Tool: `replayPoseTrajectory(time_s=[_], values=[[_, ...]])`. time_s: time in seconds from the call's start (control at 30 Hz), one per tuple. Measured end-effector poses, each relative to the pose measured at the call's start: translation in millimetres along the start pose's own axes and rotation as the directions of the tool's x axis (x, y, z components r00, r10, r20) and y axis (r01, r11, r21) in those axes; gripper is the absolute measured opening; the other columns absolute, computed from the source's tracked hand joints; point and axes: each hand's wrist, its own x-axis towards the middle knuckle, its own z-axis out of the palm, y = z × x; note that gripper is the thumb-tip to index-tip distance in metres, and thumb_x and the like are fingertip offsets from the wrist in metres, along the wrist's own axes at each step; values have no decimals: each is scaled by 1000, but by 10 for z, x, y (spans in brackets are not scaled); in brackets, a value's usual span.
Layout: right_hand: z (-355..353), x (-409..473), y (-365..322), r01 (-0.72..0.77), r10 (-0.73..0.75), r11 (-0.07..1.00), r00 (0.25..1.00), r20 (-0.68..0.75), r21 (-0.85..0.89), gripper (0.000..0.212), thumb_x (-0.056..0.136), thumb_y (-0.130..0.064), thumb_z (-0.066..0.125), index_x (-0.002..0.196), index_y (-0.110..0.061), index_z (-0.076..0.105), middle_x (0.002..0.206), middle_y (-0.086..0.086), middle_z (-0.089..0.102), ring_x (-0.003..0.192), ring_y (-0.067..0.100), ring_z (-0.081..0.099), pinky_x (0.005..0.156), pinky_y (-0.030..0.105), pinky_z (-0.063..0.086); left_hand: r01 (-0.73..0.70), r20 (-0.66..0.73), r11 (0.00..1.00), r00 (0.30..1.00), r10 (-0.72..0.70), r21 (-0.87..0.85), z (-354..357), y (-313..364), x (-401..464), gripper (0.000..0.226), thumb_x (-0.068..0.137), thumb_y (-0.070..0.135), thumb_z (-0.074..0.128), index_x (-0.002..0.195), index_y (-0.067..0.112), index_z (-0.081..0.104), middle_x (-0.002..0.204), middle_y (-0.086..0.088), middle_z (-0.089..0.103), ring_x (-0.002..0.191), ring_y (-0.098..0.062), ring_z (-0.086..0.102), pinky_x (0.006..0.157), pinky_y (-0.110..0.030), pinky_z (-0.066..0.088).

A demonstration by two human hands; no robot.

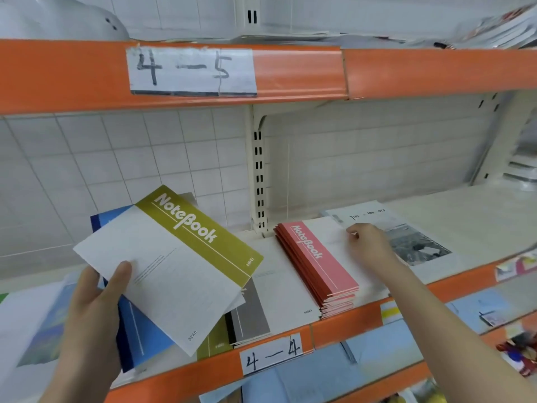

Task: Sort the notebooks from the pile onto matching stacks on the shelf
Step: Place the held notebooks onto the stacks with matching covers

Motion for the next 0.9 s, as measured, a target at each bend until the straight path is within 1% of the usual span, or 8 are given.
replayPoseTrajectory(time_s=[0.17, 0.27, 0.33, 0.43, 0.53, 0.6, 0.67, 0.9], values=[[40, -30, 22, 61, -61, 998, 998, -14, -27, 25, 83, 10, 40, 80, 7, 65, 80, 25, 61, 83, 37, 56, 69, 38, 45, 32, 10, 999, 999, -32, -4, 29, -17, -69, 17, 98, 26, 50, 111, 32, 60, 111, 6, 66, 105, -24, 60, 90, -49, 47], [28, -59, 6, 28, -29, 998, 999, -17, -57, 27, 81, 8, 40, 59, -6, 45, 61, 13, 41, 70, 30, 42, 53, 33, 26, 78, 18, 997, 997, -78, -4, 39, -51, -109, 14, 97, 29, 53, 107, 34, 61, 112, 1, 67, 105, -29, 62, 91, -56, 48], [-59, -142, -123, 16, -20, 998, 998, -67, -59, 20, 86, 3, 44, 80, 0, 63, 80, 20, 54, 84, 39, 51, 65, 37, 39, 81, 24, 997, 996, -81, 12, 48, -63, -127, 12, 96, 28, 55, 106, 27, 61, 108, -4, 68, 99, -30, 64, 85, -50, 52], [-226, -435, -619, 213, -199, 967, 974, -108, 141, 27, 95, -7, 47, 114, 2, 63, 109, 20, 61, 102, 33, 56, 85, 30, 38, 58, -5, 998, 998, -58, 40, 98, -54, -128, 20, 93, 31, 58, 107, 16, 56, 102, -7, 65, 94, -30, 64, 75, -42, 51], [-246, -914, -1262, 194, -333, 825, 926, 180, 530, 30, 97, -31, 48, 117, -13, 61, 111, -1, 65, 94, 9, 60, 82, 21, 46, 31, -24, 996, 999, -30, 86, 150, -15, -104, 33, 91, 38, 59, 115, 16, 51, 103, -5, 64, 91, -27, 64, 73, -42, 53], [-144, -1110, -1546, 109, -405, 797, 827, 390, 594, 37, 94, -40, 51, 127, -21, 50, 112, -6, 63, 93, 4, 62, 76, 21, 51, 11, -28, 994, 1000, -8, 110, 146, 37, -78, 32, 92, 40, 57, 113, 16, 51, 97, -3, 65, 84, -24, 65, 66, -37, 53], [-23, -1177, -1709, 65, -442, 760, 782, 440, 647, 39, 93, -29, 58, 130, -25, 46, 102, -7, 67, 87, 8, 68, 76, 27, 56, -15, -37, 991, 999, 20, 134, 81, 97, -44, 31, 93, 43, 53, 105, 14, 53, 90, -6, 65, 76, -25, 65, 61, -38, 53], [121, -1060, -1842, -17, -279, 661, 923, 266, 751, 29, 94, -12, 55, 120, -25, 53, 99, 3, 70, 76, 13, 69, 53, 21, 53, -49, -186, 998, 981, 53, 30, -559, 170, 209, 27, 96, 34, 53, 80, 14, 46, 81, -5, 64, 69, -20, 63, 65, -35, 51]])
